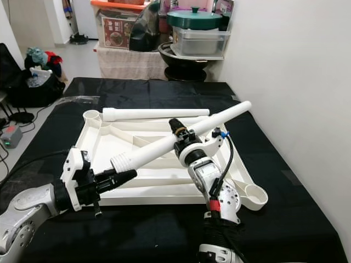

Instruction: Building children table

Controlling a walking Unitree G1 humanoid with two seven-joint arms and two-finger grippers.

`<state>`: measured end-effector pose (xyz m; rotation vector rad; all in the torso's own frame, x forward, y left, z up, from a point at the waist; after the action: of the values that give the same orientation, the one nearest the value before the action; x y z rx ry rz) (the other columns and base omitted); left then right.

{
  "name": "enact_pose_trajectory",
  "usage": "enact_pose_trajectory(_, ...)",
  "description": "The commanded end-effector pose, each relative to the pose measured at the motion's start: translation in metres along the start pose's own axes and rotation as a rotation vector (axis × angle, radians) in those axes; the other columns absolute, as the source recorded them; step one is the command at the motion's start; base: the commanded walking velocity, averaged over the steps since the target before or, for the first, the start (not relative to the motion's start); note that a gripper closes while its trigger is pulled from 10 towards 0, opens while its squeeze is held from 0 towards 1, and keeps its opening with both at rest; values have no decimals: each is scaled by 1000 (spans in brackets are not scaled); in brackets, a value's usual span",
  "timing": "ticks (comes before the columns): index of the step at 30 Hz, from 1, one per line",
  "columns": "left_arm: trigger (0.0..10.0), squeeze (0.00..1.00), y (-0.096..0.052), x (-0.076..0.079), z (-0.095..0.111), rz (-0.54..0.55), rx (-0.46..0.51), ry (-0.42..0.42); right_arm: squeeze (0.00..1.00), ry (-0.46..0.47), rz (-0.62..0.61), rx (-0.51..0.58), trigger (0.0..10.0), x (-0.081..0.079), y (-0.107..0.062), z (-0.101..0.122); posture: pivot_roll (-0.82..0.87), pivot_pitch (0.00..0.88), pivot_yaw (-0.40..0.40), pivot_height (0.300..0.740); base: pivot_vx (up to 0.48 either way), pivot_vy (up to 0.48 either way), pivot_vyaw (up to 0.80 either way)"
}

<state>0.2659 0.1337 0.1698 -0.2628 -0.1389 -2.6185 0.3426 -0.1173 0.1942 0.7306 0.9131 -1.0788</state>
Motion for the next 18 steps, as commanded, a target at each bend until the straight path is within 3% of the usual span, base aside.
enact_pose_trajectory(1, 10000, 1000, 2, -5, 0, 12, 5, -10, 0, 134, 167, -57, 0, -54, 16, -34, 73, 0, -85, 740, 0, 0, 0)
enact_pose_trajectory(11, 10000, 1000, -4, -21, 1, 118, 41, 12, 0, 127, 186, -63, 0, -58, 11, -31, 71, 0, -87, 740, 0, 0, 0)
enact_pose_trajectory(18, 10000, 1000, -5, -24, -1, 136, 43, 14, 0, 115, 191, -44, 0, -59, 9, -25, 71, 0, -87, 740, 0, 0, 0)
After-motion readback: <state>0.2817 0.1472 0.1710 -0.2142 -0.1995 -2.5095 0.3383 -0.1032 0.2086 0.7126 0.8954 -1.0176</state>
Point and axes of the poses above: a point about 5 cm out from each wrist's last joint towards the gripper, its own y axis pointing out of the wrist towards the gripper, its own z axis along the axis of the wrist's last joint, x = y × z, the point moved 1 cm from there along y, pointing out of the wrist towards the gripper, and after that the axes turned 15 degrees about -y, right-handed, at the moved point
